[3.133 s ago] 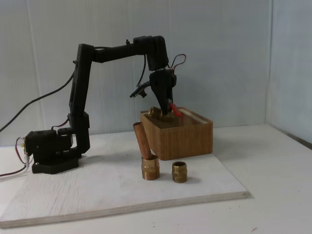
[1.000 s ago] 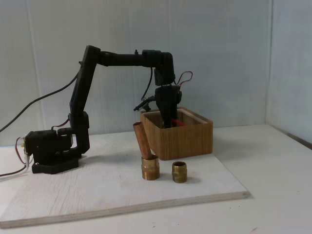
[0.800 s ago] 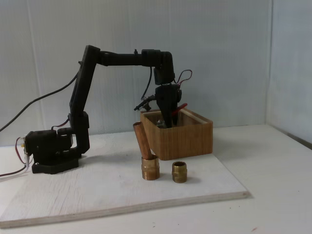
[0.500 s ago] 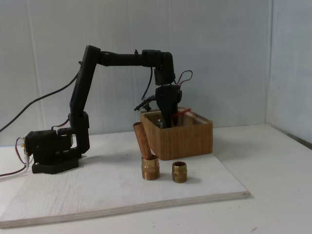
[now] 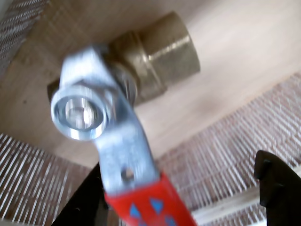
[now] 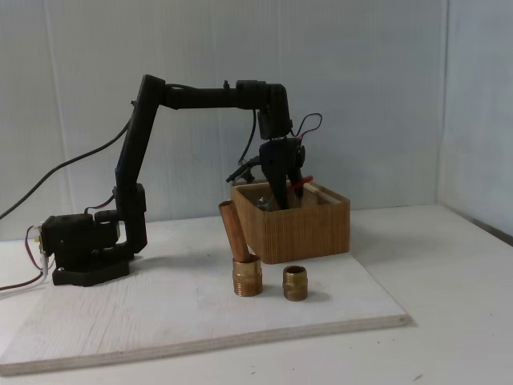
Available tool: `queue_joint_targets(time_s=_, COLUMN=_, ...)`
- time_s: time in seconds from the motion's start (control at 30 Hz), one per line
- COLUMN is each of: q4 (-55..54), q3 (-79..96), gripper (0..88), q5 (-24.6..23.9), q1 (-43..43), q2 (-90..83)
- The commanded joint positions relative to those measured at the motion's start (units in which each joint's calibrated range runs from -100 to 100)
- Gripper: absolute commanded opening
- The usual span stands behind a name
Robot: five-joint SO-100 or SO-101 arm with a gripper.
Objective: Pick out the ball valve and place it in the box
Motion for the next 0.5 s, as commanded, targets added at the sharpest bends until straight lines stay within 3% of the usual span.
queue_joint_targets(time_s=0.0, q4=2.04, q3=-5.10, gripper=31.0, q5=0.03, q1=0.08, q2=-2.02)
queue_joint_targets(time_s=0.47, q4=17.80, q3=-27.30, gripper=30.7, q5=-0.03, q1=-0.51, q2=-2.02)
